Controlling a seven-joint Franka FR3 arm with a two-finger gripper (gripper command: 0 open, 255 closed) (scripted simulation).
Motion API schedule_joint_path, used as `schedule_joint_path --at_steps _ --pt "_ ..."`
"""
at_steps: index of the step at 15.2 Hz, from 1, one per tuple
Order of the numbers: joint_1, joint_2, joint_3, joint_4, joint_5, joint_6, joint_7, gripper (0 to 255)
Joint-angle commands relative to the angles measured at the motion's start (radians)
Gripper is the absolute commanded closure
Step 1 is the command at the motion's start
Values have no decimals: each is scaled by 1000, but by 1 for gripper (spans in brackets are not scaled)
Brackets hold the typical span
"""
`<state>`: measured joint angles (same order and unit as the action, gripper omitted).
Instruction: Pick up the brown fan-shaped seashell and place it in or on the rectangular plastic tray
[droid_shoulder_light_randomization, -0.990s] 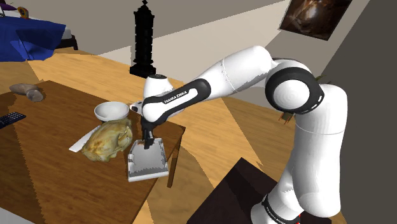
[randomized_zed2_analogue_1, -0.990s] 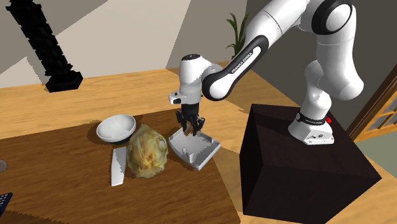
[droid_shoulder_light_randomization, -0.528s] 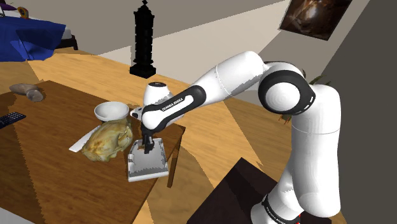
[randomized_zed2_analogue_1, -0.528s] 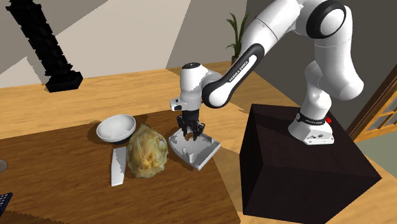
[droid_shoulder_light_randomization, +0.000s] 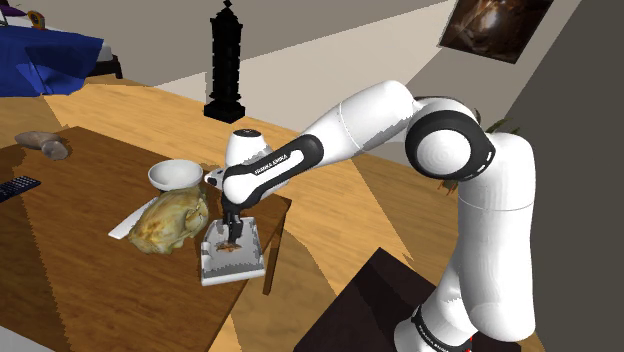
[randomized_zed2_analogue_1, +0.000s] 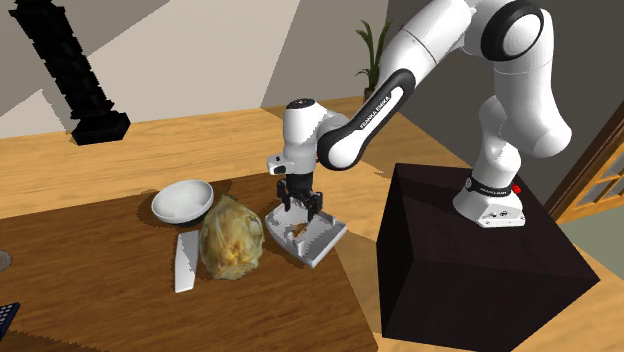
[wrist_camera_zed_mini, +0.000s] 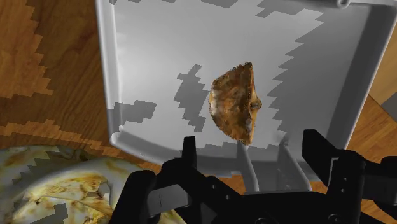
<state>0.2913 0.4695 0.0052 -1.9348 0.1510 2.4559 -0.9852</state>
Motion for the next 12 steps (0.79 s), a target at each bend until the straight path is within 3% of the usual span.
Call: schedule_joint_path --at_steps 1,4,8,12 --pt "0 0 0 0 0 0 0 0" --pt "0 0 0 0 0 0 0 0" --pt "-4 -90 -7 4 -10 -95 6 0" --pt "-4 -90 -7 4 -10 -95 6 0"
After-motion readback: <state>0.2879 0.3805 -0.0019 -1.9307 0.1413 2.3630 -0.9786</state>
